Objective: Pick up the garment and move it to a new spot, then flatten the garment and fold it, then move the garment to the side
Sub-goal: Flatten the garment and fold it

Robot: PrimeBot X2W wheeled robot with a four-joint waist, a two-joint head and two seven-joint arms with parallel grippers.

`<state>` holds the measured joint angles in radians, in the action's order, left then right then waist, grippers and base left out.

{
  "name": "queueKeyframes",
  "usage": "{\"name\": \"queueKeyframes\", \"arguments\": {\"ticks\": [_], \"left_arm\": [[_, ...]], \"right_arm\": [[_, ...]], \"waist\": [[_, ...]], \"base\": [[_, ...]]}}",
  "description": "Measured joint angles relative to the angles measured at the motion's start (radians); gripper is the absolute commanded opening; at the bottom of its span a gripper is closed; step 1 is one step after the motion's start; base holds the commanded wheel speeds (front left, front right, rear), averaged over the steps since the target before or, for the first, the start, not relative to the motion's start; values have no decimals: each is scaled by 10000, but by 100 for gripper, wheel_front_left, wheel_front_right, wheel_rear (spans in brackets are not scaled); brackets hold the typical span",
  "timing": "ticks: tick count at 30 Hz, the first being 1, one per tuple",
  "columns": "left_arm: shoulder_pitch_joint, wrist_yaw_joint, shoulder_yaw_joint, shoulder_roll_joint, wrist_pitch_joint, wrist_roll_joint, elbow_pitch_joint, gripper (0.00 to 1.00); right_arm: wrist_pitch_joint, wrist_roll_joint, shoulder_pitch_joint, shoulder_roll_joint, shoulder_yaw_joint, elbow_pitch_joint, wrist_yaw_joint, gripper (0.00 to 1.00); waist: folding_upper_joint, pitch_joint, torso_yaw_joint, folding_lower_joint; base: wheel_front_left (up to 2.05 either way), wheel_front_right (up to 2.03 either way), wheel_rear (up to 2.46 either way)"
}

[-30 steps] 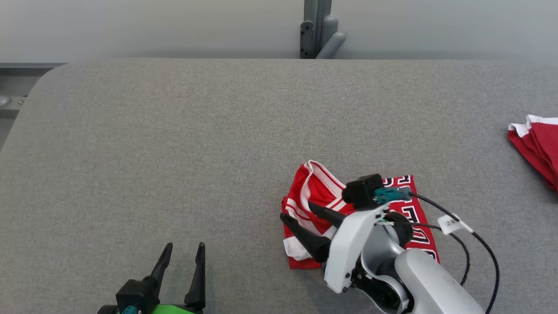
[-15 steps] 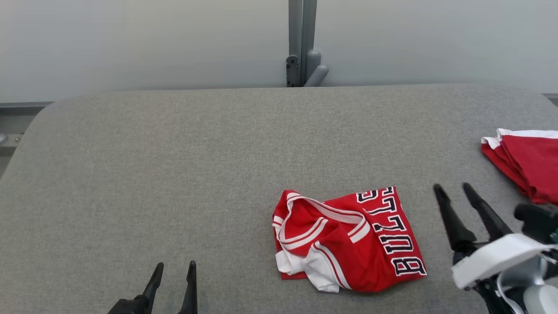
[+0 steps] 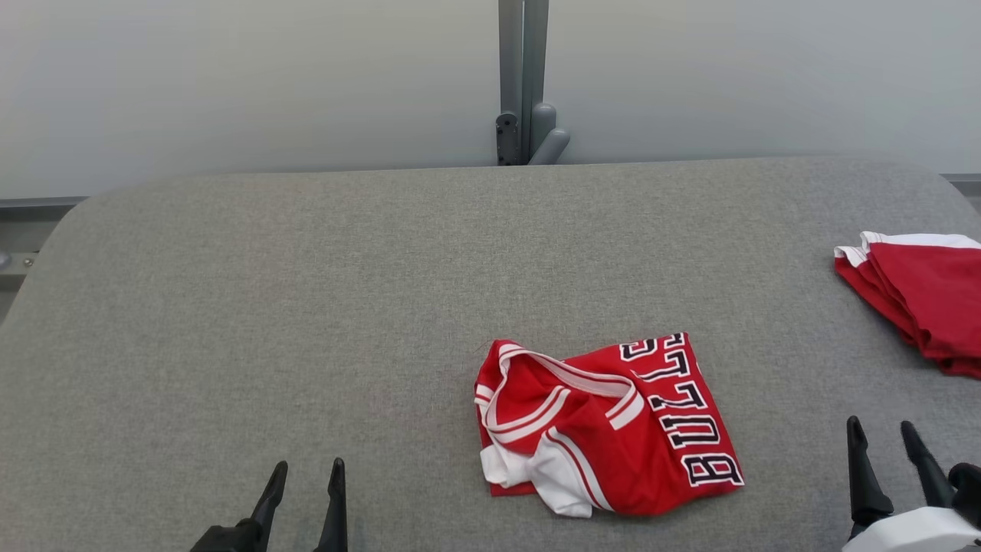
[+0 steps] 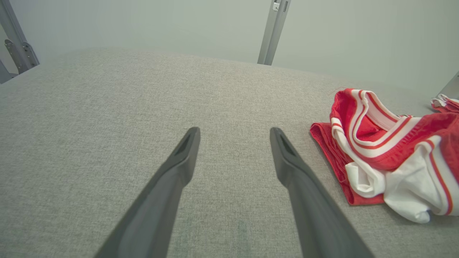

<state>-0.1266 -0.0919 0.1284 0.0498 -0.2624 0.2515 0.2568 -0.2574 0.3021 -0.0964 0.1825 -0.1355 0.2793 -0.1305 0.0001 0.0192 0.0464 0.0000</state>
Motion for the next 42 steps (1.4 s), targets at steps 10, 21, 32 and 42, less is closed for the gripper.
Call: {"name": "queueKeyframes", "arguments": {"ticks": [10,21,32,42], "left_arm": [[-5,6,-36,0,0,-56,-94,100],[409,-132,-25,0,0,-180,-29,100],[548,-178,-58,0,0,-242,-15,100],[699,-140,15,0,0,-165,-27,100]], "right_arm": [[-42,188,987,-77,1766,-213,0,0],[-48,138,2987,-508,4368,1856,-2,0],[-52,270,3272,-765,5754,2573,-2,0],[-52,665,3552,-897,7298,3001,-2,0]], "waist": [[0,-226,-77,0],[0,-929,88,0],[0,-1083,523,0],[0,-1151,1001,0]], "base": [[0,0,0],[0,0,0],[0,0,0],[0,0,0]]}}
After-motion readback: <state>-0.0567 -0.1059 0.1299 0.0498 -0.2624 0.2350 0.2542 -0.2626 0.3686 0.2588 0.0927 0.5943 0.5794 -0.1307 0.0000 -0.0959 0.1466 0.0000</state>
